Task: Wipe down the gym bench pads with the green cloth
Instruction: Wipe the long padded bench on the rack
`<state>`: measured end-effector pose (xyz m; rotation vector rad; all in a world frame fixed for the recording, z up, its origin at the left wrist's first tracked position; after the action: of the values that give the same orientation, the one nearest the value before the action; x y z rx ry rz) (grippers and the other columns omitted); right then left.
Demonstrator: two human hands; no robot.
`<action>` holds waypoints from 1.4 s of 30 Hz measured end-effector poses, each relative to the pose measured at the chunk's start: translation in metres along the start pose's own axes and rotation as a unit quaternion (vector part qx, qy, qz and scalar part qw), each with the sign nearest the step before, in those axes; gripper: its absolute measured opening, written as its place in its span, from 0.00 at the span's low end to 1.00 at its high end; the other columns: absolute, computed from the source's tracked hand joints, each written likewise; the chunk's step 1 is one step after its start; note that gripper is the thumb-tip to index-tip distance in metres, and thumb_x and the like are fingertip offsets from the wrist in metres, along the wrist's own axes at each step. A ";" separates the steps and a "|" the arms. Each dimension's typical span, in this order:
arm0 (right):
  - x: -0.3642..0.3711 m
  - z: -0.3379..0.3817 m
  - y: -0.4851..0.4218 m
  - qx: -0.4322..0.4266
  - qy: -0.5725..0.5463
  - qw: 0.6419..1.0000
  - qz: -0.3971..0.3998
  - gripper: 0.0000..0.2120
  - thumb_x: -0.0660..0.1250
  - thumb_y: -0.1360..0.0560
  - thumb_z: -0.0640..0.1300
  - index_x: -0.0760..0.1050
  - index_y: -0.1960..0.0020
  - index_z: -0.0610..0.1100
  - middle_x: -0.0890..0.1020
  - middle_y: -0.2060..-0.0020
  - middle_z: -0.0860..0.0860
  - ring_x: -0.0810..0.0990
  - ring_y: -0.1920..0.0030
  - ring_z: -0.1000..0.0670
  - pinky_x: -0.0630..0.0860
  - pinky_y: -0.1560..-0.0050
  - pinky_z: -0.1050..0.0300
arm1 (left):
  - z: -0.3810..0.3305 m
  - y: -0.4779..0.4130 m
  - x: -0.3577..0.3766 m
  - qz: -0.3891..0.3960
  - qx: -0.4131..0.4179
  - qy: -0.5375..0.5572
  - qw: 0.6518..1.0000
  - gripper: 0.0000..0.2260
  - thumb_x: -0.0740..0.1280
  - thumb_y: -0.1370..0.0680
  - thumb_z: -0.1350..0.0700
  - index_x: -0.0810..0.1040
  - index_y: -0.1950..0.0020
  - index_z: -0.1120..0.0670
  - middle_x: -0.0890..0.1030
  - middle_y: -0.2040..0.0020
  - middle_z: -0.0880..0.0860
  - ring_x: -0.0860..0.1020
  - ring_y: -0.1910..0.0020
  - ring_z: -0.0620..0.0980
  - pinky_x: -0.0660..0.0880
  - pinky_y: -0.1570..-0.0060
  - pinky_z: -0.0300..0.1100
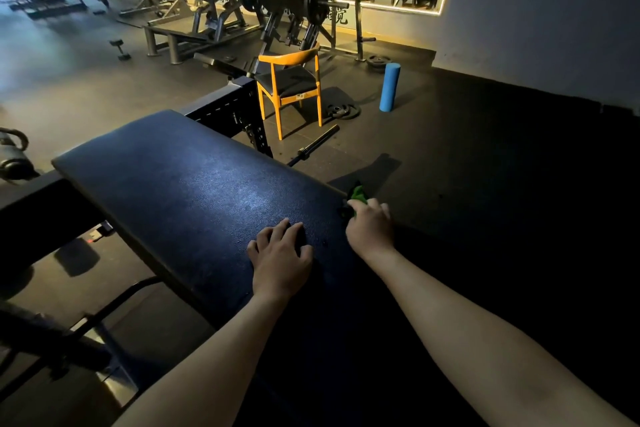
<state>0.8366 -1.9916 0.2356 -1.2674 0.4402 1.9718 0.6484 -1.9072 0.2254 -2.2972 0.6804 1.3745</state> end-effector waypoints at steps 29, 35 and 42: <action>0.034 0.091 0.093 -0.207 -0.101 0.955 0.188 0.21 0.59 0.28 0.42 0.82 0.40 0.53 0.83 0.44 0.45 0.74 0.44 0.39 0.70 0.39 0.50 | 0.020 0.127 -0.020 -0.051 -0.134 -0.037 0.989 0.24 0.57 0.17 0.43 0.62 0.21 0.45 0.58 0.20 0.47 0.52 0.23 0.50 0.47 0.26 0.52; 0.007 0.072 0.066 -0.223 -0.111 0.965 0.079 0.20 0.60 0.25 0.36 0.81 0.38 0.46 0.80 0.42 0.43 0.69 0.46 0.39 0.68 0.45 0.51 | 0.024 0.128 -0.019 -0.050 -0.154 -0.053 0.985 0.24 0.55 0.18 0.40 0.63 0.22 0.43 0.58 0.20 0.47 0.52 0.24 0.50 0.46 0.27 0.53; -0.001 0.009 0.027 -0.076 -0.021 0.992 0.096 0.23 0.61 0.23 0.42 0.70 0.28 0.46 0.70 0.32 0.39 0.64 0.34 0.37 0.63 0.31 0.48 | 0.025 0.129 -0.022 -0.076 -0.167 -0.036 0.982 0.28 0.51 0.25 0.38 0.68 0.26 0.43 0.62 0.22 0.46 0.54 0.25 0.50 0.48 0.28 0.52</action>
<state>0.8111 -2.0046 0.2373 -1.3145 0.4110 2.2268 0.5472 -1.9935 0.2244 -2.4751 0.2586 1.5894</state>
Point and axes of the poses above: each hand's wrist, its own y-axis away from the middle knuckle, its own x-axis out of the palm, z = x × y, the point moved 10 cm from there along -y, towards the middle knuckle
